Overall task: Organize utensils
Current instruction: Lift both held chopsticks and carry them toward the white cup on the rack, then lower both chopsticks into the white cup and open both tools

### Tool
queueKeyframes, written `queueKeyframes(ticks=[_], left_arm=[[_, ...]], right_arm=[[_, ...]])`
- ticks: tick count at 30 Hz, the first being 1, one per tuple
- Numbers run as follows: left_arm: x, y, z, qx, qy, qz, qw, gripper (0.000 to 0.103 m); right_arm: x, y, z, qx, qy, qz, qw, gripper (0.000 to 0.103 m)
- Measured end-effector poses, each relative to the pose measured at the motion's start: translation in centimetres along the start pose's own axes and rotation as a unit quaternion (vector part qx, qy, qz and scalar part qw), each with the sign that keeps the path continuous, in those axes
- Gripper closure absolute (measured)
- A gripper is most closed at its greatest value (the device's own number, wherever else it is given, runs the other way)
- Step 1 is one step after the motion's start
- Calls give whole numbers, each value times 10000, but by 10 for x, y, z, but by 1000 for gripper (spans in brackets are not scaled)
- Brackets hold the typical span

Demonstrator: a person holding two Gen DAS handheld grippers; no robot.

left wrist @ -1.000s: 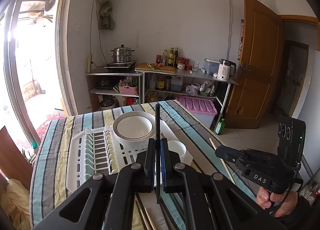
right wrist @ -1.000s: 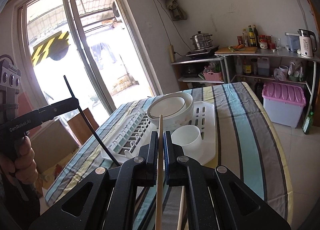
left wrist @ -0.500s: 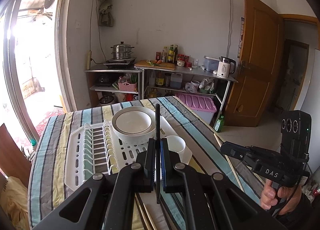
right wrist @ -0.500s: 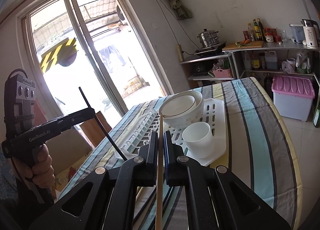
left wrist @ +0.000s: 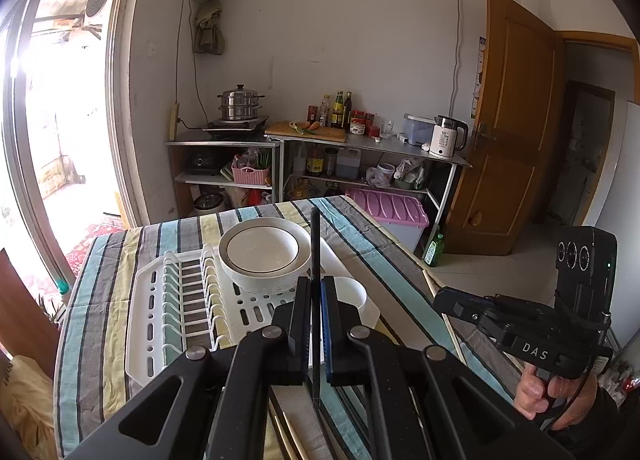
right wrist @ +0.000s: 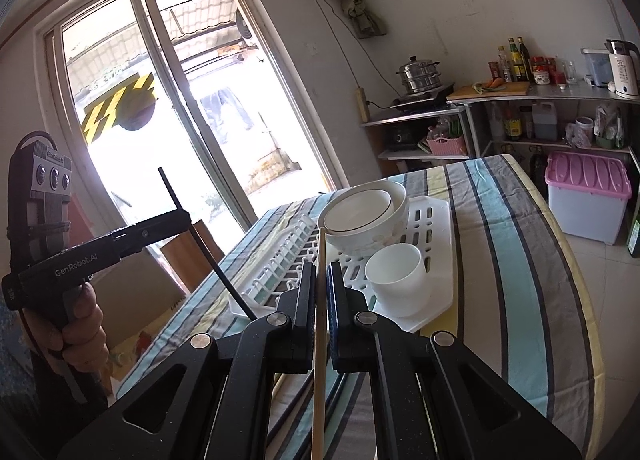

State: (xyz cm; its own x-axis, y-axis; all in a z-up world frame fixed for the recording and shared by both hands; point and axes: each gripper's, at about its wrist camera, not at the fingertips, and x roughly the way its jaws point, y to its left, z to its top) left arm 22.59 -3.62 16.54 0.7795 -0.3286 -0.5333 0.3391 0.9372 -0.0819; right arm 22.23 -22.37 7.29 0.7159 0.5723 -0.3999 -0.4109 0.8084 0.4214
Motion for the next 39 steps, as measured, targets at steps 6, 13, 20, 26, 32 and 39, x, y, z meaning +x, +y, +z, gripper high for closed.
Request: queueKeyframes(ticks=[6,13,20,26,32,39], left_arm=[[10,0,23,-24,9,-119,9999,99],[23,0,62,-68,-153,-308,9994,99],[57,0,84,-108,-173,-419,9989,99],[85,7,95,-191,-126,-463,9987,99],[106,17,97,-280,-104,-536,9981,99],[123,27,91,-312,-13,-589,9978,99]], right_arm=[[8,-6,18,-61,-113,-127,9998,98],[27,-19,45,-75,-327,-318,9989,98],[51,-34,68,-14,-642,-382,9972,98],[73,-37,88,-176,-822,-375,9958,98],[102,-43,97,-295,-893,-390,9948,98],[138,-51,97,-369,-856,-475,9945,98]])
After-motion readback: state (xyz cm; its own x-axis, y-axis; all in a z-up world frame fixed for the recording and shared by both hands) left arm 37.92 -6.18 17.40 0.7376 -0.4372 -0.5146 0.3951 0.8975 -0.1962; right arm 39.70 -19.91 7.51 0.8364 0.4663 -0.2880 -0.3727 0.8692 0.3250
